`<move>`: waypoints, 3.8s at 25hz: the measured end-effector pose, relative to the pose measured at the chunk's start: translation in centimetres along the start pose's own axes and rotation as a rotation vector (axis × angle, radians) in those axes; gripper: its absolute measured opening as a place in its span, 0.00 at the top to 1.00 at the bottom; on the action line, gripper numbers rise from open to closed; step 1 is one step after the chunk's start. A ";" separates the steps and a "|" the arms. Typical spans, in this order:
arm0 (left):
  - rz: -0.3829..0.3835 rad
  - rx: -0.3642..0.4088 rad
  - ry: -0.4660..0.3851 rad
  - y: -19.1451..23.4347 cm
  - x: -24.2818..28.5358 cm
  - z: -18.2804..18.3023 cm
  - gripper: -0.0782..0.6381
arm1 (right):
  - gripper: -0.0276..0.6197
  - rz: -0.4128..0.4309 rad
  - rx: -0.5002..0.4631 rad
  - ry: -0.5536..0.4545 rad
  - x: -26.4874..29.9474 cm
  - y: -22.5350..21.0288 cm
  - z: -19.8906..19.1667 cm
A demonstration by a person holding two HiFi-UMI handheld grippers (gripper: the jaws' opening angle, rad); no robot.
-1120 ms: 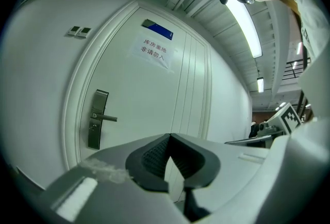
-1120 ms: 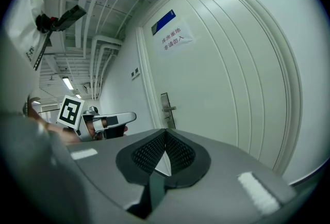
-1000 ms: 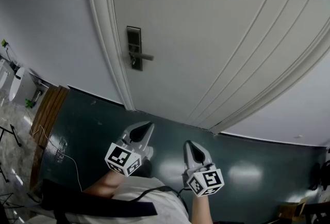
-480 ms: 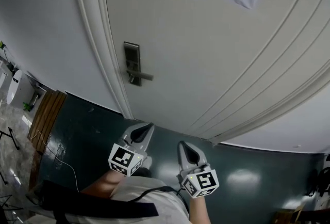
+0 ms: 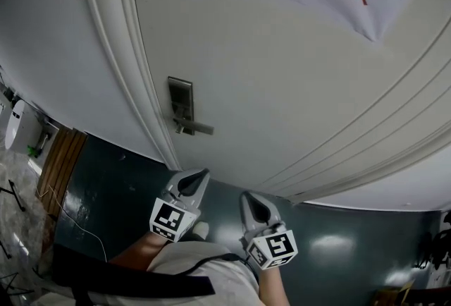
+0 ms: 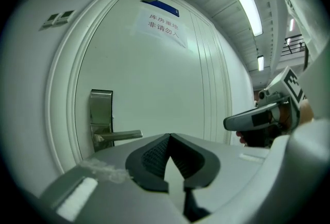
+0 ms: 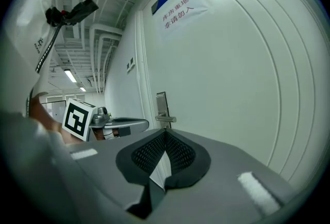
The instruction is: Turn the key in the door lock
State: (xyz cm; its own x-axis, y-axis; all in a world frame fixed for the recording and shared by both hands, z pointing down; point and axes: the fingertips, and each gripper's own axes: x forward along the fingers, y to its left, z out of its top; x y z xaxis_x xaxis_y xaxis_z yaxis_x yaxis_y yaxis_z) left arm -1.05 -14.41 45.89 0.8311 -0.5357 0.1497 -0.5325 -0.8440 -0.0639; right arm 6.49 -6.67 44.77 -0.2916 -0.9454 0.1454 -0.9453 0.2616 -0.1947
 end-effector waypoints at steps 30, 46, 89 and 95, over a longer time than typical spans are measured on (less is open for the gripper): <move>0.269 0.235 0.145 6.6 3.7 -4.0 0.88 | 0.94 0.252 -0.049 0.053 9.6 -2.6 0.6; 0.401 0.705 0.370 14.2 3.5 -8.6 0.69 | 0.94 0.360 -0.125 0.097 11.0 -1.2 0.2; 0.485 0.705 0.407 19.0 8.3 -11.5 0.84 | 0.94 0.241 -0.128 0.123 11.3 -3.0 -1.2; 0.528 0.445 0.357 19.3 8.3 -11.7 0.85 | 0.94 0.243 -0.130 0.115 11.4 -3.3 -1.0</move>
State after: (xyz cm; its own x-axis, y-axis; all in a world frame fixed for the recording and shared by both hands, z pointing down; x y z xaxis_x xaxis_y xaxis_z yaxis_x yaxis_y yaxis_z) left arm -6.32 -34.78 57.42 0.3430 -0.8923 0.2935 -0.6659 -0.4513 -0.5940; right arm 6.11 -18.08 48.03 -0.5191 -0.8260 0.2197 -0.8545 0.5071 -0.1127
